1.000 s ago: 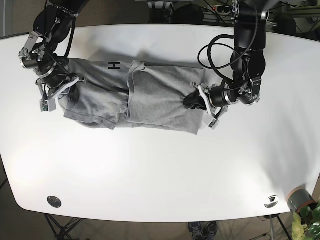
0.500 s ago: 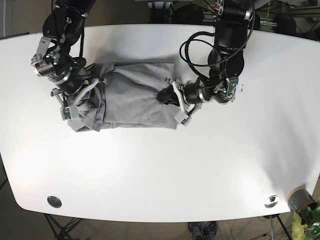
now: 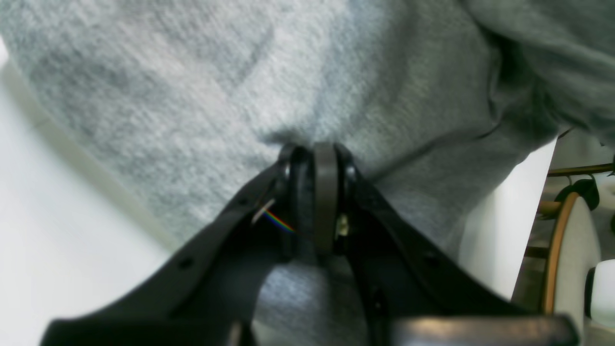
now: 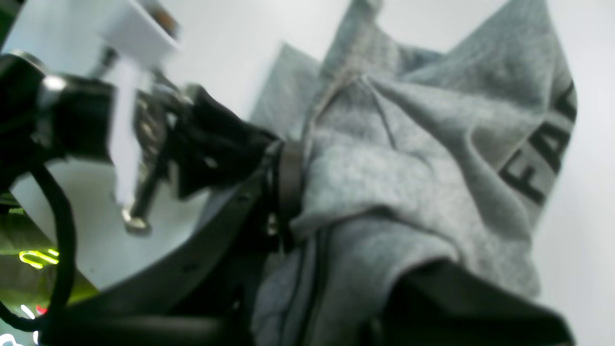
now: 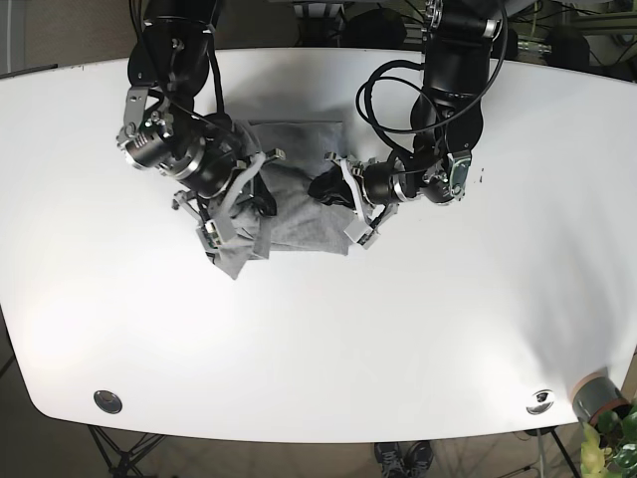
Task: Fold the T-shirt properly
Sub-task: 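Grasp the shirt ends and fold them toward each other with both grippers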
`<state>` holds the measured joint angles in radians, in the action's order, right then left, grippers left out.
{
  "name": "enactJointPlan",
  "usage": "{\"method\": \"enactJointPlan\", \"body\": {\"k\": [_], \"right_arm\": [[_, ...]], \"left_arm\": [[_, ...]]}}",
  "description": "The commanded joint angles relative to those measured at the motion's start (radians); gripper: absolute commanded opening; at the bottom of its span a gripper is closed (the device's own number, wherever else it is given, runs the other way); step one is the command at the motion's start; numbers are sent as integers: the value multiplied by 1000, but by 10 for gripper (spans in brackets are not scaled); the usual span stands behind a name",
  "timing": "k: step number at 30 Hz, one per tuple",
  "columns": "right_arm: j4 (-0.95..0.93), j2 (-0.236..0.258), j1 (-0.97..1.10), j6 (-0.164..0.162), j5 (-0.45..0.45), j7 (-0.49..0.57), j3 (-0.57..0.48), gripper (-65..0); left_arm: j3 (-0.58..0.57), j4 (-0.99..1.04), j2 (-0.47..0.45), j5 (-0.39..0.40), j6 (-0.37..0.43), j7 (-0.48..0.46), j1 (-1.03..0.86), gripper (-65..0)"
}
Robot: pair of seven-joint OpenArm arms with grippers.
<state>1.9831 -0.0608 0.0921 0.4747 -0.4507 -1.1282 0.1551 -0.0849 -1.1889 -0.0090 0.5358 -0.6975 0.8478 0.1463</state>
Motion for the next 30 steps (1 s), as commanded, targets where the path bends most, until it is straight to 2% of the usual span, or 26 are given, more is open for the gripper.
{"method": "enactJointPlan", "body": {"k": [1,5,12,14,20,23,30], "right_arm": [[-28,3,-28,6,-27,43,-48,-556],[-71,5,-28,6,-27,98,-52,-488],[-196,6,-56,6,-27,173,-55,-453],[-221,6,-58,6,-27,187,-55,-412],[-210,6,-56,6,-27,196,-81,-225],[-187,34,-55,6,-26,199,-136,-163],[-149,46,-53,6,-29,199,-170,-157]], "left_arm": [[1,-10,-1,-15,0,23,8,-607],[1,-7,-1,-15,0,23,6,-607],[1,-7,-1,-12,0,23,6,-607],[1,-7,2,-12,0,23,8,-607],[1,-7,1,-12,-1,23,8,-607],[1,-9,1,-10,-1,23,8,-607],[1,-13,2,-9,-1,23,8,-607]]}}
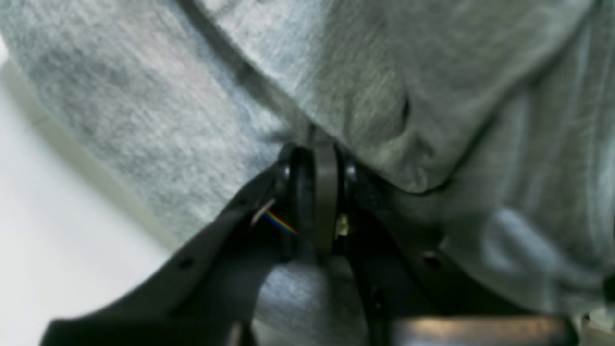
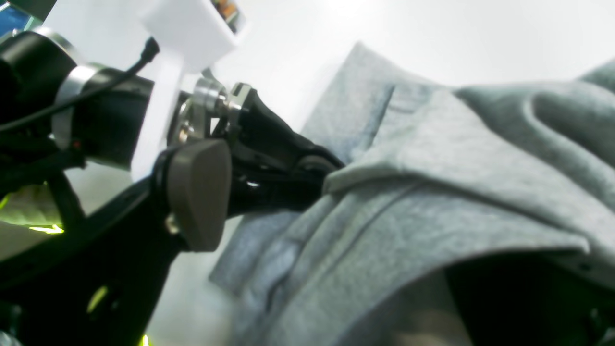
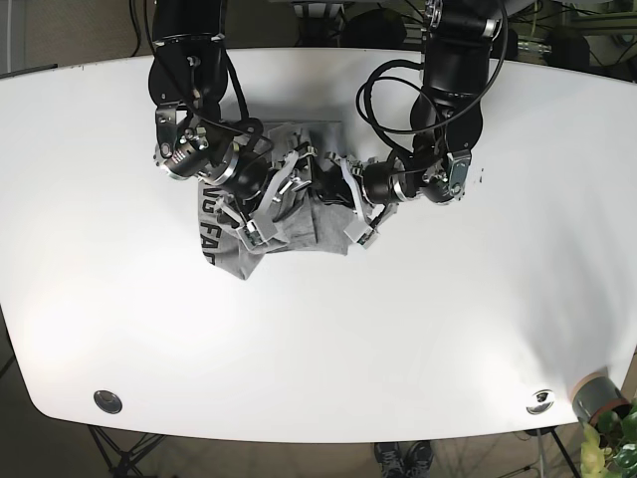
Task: Fold the T-shirt properly
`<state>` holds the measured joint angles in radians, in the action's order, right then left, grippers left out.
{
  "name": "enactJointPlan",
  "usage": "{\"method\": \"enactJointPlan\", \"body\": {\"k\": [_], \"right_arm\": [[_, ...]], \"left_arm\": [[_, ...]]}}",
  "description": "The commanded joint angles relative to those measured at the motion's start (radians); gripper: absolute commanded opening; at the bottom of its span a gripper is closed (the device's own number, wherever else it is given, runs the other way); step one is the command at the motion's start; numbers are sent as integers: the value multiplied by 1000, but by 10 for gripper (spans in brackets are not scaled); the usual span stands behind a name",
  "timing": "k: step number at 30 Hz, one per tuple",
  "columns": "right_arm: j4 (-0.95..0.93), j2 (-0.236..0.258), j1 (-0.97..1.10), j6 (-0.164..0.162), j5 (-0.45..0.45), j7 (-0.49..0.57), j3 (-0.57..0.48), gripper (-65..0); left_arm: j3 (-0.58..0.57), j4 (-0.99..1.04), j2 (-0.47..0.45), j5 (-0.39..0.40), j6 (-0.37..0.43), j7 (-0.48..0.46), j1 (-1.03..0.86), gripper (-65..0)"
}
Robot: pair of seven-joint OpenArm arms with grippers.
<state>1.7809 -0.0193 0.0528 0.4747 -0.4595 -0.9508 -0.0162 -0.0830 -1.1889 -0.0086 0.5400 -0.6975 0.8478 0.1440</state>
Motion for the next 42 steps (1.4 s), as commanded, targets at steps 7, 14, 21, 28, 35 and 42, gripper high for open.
{"method": "enactJointPlan", "body": {"k": [7,14,21,28,35,42], "right_arm": [[129,6,6,6,-20,17,-3,-157],[96,3,5,6,-20,17,-21,-155],[101,5,9,6,-18,17,-135,-155],[152,6,22,6,-20,22,-129,-155],[175,17,32,6,-18,17,29,-155],[119,83,5,6,-20,19,152,-155]], "left_arm": [[33,-24,8,-10,-1,23,13,-608],[90,-85,5,102,-1,24,15,-608],[102,-156,-72,171,-1,28,10,-608],[104,-216,-164,199,-1,24,-25,-610],[104,-219,-250,196,-1,23,-59,-608],[104,-279,-314,196,-1,23,-120,-608]]}}
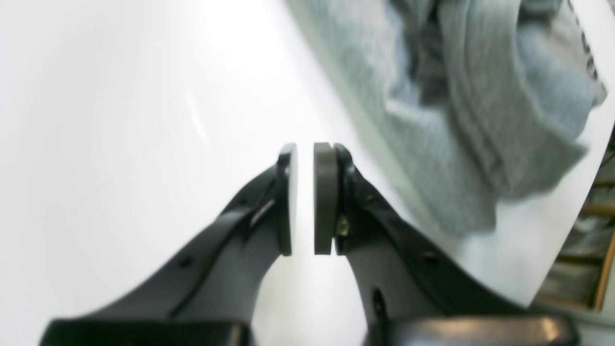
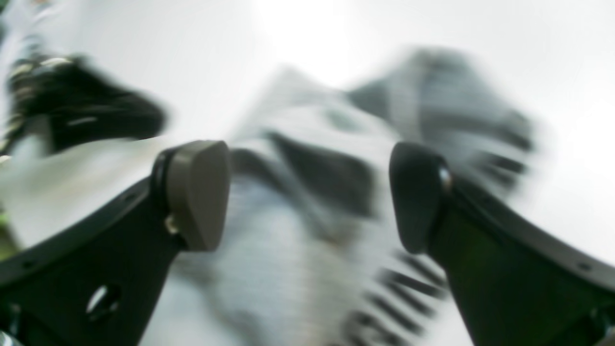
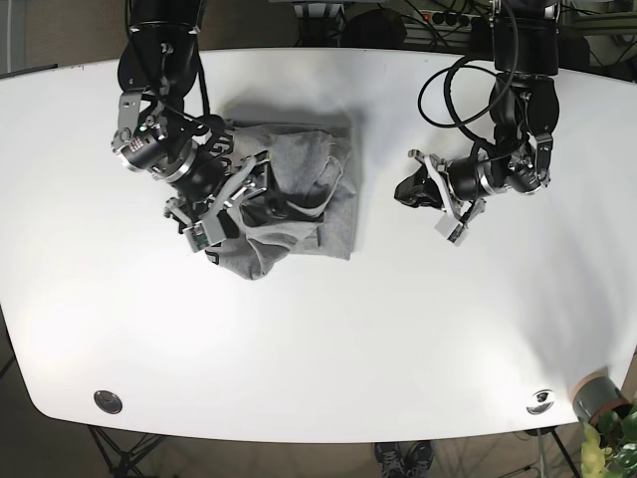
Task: Fold the T-shirt properly
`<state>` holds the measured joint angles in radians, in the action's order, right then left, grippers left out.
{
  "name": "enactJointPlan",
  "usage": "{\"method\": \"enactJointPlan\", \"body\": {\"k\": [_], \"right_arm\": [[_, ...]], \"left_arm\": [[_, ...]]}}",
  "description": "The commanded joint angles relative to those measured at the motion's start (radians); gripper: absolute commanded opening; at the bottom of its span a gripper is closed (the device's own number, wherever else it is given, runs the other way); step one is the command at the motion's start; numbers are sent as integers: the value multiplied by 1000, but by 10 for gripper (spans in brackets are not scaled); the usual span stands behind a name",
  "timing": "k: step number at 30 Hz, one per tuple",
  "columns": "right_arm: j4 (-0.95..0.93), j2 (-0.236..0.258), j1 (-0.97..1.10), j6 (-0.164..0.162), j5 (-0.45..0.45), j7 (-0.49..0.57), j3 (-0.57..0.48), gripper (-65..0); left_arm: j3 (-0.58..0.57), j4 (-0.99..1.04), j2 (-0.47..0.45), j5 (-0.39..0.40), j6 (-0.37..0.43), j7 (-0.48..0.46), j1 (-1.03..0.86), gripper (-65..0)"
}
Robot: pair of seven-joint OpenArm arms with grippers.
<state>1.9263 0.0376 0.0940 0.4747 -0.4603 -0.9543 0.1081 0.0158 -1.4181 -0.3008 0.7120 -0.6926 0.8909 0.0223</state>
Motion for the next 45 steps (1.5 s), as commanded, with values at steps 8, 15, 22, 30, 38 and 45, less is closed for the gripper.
{"method": "enactJointPlan", "body": {"k": [8,15,22,30,38,45], "right_arm": [[-147,31,-58,8,-27,22,29,-155],[-215,-15,-73,8,-18,28,-64,-157],[-278,-67,-130,8,-18,71,-75,-406],[-385,-77,-256,8,-25,76,-155,-623],[-465,-152,-328,8,-18,76,-245,-531],[-426,-170,-331,8,-28,76,-264,-133]], "left_arm": [[6,-126,-50,24,-6,-20,-68,-608],[31,-131,-48,24,-6,-20,-88,-608],[103,-135,-42,28,-6,-17,-115,-608],[106,-135,-48,24,-6,-17,-123,-608],[105,-135,-44,24,-6,-19,-137,-608],[97,-137,-41,24,-6,-19,-134,-608]]}}
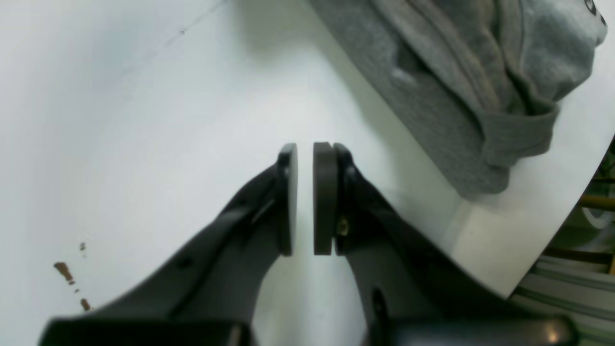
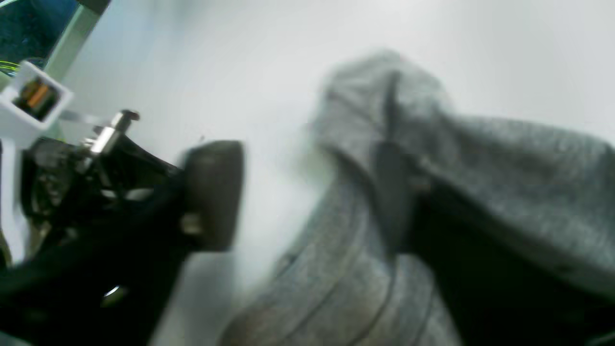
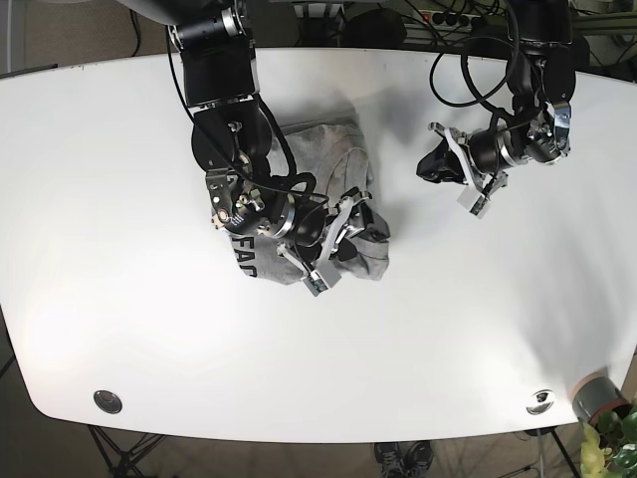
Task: Fold the T-shirt properly
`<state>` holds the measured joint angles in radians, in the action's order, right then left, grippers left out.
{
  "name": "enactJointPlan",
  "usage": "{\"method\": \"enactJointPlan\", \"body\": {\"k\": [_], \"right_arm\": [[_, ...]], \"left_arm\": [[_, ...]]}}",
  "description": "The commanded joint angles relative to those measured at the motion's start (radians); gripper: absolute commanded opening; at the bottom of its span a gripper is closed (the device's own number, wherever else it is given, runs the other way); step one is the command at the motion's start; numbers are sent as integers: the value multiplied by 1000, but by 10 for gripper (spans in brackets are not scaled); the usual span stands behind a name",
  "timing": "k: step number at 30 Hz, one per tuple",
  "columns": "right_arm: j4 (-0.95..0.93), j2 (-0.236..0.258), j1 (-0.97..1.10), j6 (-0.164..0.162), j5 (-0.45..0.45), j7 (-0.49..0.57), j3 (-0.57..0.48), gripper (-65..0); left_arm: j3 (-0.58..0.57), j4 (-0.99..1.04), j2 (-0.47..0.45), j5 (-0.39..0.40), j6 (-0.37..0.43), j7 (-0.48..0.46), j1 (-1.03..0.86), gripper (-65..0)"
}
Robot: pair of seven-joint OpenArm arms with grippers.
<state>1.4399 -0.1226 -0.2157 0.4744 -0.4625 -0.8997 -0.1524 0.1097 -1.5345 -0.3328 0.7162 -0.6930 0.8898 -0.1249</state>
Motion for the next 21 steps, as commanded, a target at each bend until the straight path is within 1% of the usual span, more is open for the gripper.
{"method": "enactJointPlan", "body": {"k": [1,2,4,5,7,9,11,13,15,17,18,21], "right_arm": [[78,-7,-18,8,-26,21,-3,-101],[100,-5,-15,8,-26,18,-2,-84],[157,19,9,8,-26,17,-2,-86],[201,44,25,8,-26,17,-2,-98],[252,68,42,8,-26,17,0,-120],[309,103,66,8,-20,17,12,-166],[315,128,74,8,-20,17,43,-205],[305,154,80,8,-26,17,95,-257],[305,176,91,8,-23,17,129,-298],[305,197,97,8,-22,17,155,-331],[302,209,97,8,-20,17,165,-349],[267,235,75,8,-17,17,175,-380]], "left_arm": [[2,-22,-7,20,-5,-18,15,-608],[-5,-30,-4,18,-5,-18,18,-608],[-20,-51,10,16,-5,-18,32,-608],[-32,-68,13,16,-4,-18,35,-608],[-51,-94,18,16,-4,-18,37,-607],[-87,-139,19,15,-1,-18,40,-606],[-121,-162,21,9,8,-18,43,-604],[-175,-199,42,-22,46,-19,66,-574],[-229,-231,62,-63,80,-19,80,-528],[-278,-246,77,-109,101,-19,84,-496],[-313,-246,90,-140,114,-19,89,-483],[-373,-246,145,-217,147,-19,90,-476]]}}
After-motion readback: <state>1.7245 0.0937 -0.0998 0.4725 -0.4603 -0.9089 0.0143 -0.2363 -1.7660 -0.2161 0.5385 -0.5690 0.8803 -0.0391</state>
